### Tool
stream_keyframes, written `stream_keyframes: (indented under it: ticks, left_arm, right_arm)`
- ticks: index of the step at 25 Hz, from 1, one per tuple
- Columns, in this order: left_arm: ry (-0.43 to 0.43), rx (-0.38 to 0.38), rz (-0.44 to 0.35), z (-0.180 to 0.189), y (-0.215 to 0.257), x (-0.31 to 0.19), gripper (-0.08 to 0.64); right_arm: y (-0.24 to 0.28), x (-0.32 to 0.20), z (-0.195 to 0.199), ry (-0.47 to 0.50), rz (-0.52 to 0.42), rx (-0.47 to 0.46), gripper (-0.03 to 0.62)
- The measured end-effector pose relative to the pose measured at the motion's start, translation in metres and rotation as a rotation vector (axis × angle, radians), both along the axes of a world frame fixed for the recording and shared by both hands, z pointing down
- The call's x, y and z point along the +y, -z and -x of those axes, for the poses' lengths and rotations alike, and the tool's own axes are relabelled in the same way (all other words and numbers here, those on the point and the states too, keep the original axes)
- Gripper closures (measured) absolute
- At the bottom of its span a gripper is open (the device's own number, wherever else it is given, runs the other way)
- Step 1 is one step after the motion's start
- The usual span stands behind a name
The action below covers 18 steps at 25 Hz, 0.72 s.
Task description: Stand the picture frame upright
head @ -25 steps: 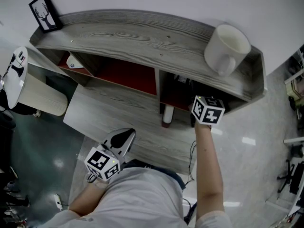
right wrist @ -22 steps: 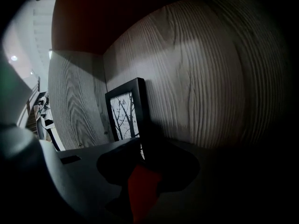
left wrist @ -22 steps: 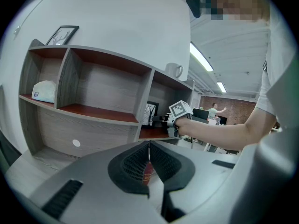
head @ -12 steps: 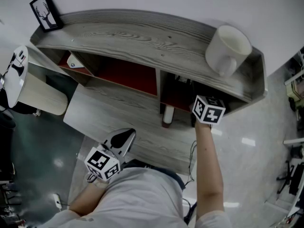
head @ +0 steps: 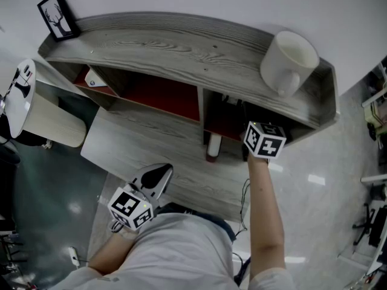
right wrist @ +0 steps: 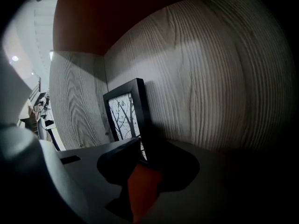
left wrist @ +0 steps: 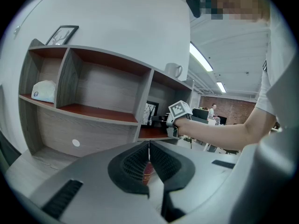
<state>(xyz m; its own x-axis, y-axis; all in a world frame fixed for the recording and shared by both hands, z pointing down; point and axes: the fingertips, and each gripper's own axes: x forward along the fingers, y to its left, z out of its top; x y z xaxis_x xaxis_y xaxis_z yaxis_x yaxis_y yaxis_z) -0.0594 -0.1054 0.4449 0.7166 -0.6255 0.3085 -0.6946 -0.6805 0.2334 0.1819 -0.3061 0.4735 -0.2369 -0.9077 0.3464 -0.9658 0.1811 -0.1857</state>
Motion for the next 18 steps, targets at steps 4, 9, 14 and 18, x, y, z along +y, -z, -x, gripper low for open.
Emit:
stream_keyframes:
  ticks: [4, 9, 14, 18]
  left_arm:
    - [0.004, 0.005, 0.000, 0.0007, -0.0010, 0.0007, 0.543]
    - [0.005, 0.000, -0.006, 0.0020, 0.0003, -0.0001, 0.543]
    - [0.011, 0.010, -0.003, 0.0021, -0.0003, 0.0009, 0.543]
    - [0.005, -0.002, -0.002, 0.0011, 0.0005, 0.0013, 0.543]
  right_arm:
    - [0.0026, -0.0031, 0.0018, 0.003, -0.001, 0.012, 0.486]
    - [0.0023, -0.0040, 0.0012, 0.000, 0.004, 0.013, 0.496]
    - [0.0030, -0.0016, 0.0030, 0.017, 0.024, -0.004, 0.502]
    - [0.0023, 0.0041, 0.0045, 0.030, 0.056, -0.025, 0.503]
